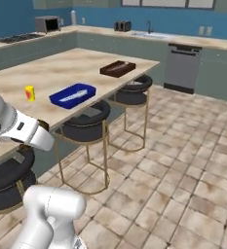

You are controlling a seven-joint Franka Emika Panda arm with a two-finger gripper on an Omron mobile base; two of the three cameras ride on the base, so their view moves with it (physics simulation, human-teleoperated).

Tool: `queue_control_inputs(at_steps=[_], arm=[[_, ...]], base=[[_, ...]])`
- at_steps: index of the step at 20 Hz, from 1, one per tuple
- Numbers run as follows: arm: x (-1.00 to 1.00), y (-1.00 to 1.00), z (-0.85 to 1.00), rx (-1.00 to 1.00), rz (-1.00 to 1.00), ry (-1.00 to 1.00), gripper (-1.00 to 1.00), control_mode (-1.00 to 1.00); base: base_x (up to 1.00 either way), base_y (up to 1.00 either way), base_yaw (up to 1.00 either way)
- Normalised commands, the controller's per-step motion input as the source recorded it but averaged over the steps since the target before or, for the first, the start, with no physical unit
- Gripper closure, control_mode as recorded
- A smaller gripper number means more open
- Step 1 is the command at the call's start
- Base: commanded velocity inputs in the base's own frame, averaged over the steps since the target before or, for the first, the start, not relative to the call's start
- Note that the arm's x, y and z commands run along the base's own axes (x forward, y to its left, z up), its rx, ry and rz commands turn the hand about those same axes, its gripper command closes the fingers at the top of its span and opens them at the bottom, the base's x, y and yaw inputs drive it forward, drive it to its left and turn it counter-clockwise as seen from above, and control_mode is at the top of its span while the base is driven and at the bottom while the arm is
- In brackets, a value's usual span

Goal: Gather the carrot and onion from the fridge and place them on a tray on the dining counter. Then gather the chicken drumstick and fish from the fridge and place them on the other tray.

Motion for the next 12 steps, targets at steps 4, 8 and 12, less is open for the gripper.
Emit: queue_control_inputs(at_steps=[4,8,12], arm=[[0.00,0.00,0.00,0.00,0.00,0.00,1.00,1.00],[0.00,0.00,0.00,0.00,0.00,0.00,1.00,1.00],[0.00,0.00,0.00,0.00,0.00,0.00,1.00,1.00]], base=[[0.89,-0.60,0.30],[0.86,-0.61,0.30],[0.79,-0.62,0.31]])
